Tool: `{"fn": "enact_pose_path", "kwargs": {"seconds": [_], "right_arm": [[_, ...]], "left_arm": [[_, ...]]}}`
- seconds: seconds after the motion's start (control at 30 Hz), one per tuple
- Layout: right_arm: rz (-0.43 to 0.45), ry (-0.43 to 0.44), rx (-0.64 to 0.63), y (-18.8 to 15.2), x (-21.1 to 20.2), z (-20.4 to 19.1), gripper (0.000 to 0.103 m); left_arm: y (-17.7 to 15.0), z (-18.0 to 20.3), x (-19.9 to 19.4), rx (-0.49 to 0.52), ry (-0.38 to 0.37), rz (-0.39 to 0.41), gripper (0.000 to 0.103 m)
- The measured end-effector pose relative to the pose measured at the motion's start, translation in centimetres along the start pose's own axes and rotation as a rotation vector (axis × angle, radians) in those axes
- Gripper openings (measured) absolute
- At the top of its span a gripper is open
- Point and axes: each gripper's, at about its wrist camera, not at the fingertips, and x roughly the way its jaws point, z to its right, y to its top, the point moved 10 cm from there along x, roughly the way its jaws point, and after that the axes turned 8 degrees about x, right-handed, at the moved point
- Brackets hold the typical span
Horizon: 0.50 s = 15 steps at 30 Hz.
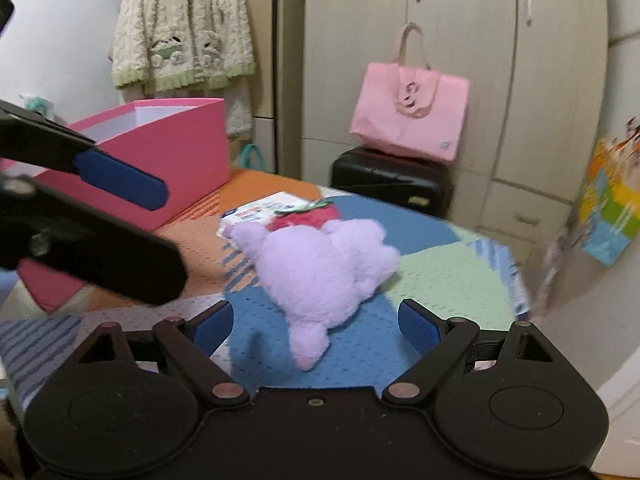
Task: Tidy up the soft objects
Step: 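Move both tools toward the lilac bunny plush on the table, then grasp the lilac bunny plush with the left tool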
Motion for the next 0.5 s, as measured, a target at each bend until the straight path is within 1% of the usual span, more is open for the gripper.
{"fn": "enact_pose_path", "kwargs": {"seconds": [0.07,0.13,0.2,0.27,0.37,0.43,0.5], "right_arm": [[-0.012,0.048,0.031,-0.1,0.3,0.1,0.092],[-0.012,0.075,0.067,0.1,0.7,0.4,0.092],[-0.015,0.073,0.096,0.3,1.3,0.8,0.092],[-0.027,0.068,0.116,0.2,2.1,1.2,0.092],[-0.069,0.070,0.162,-0.2,3.4,1.6,0.092],[-0.070,0.068,0.175,-0.3,4.0,1.5,0.092],[-0.051,0.043,0.172,0.0,4.1,1.6,0.092]], "left_arm": [[0.1,-0.4,0.8,-0.022,0.009,0.017,0.093],[0.3,-0.8,1.6,-0.053,0.019,0.039,0.093],[0.4,-1.4,2.7,-0.076,0.045,0.050,0.091],[0.4,-1.7,3.7,-0.067,0.077,0.063,0.090],[0.4,-2.4,4.8,-0.065,0.110,0.078,0.090],[0.3,-2.8,5.4,-0.083,0.108,0.068,0.090],[0.2,-3.1,5.8,-0.126,0.077,0.059,0.090]]}}
